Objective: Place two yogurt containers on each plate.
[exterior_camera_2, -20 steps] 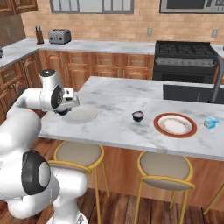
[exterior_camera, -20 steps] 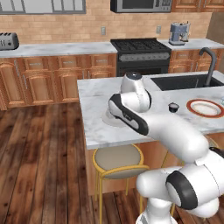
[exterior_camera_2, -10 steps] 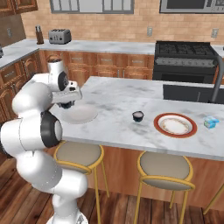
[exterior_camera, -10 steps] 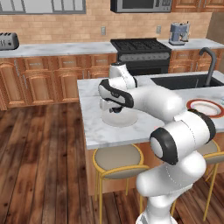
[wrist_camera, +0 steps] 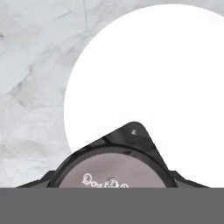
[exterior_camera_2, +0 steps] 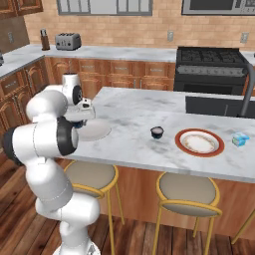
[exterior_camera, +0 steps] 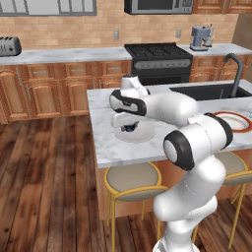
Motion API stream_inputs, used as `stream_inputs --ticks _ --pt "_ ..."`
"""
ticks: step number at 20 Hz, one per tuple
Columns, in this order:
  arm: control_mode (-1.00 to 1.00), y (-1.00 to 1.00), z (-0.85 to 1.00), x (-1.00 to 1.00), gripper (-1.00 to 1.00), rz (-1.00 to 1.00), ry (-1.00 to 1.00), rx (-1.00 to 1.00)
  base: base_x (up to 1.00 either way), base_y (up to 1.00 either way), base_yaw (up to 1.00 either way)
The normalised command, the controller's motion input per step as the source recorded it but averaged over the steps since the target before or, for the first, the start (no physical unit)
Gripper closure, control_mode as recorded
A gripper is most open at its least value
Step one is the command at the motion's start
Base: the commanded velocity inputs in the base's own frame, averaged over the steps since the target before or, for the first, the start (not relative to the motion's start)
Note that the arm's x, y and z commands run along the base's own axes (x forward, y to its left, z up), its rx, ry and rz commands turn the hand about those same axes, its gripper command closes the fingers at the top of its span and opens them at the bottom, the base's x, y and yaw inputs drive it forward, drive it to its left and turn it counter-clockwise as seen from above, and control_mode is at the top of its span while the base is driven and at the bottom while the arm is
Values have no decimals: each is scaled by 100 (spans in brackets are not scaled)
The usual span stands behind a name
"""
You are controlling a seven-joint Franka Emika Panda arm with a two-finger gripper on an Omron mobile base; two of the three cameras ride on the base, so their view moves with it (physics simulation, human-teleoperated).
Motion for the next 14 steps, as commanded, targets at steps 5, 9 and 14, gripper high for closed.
stream_inputs --ticks 5,9,14 --pt "-100 4 -15 23 100 0 0 0 0 0 0" --pt "-100 1 -22 30 100 0 0 1 0 0 0" --pt "-100 0 -11 16 100 0 0 0 0 0 0"
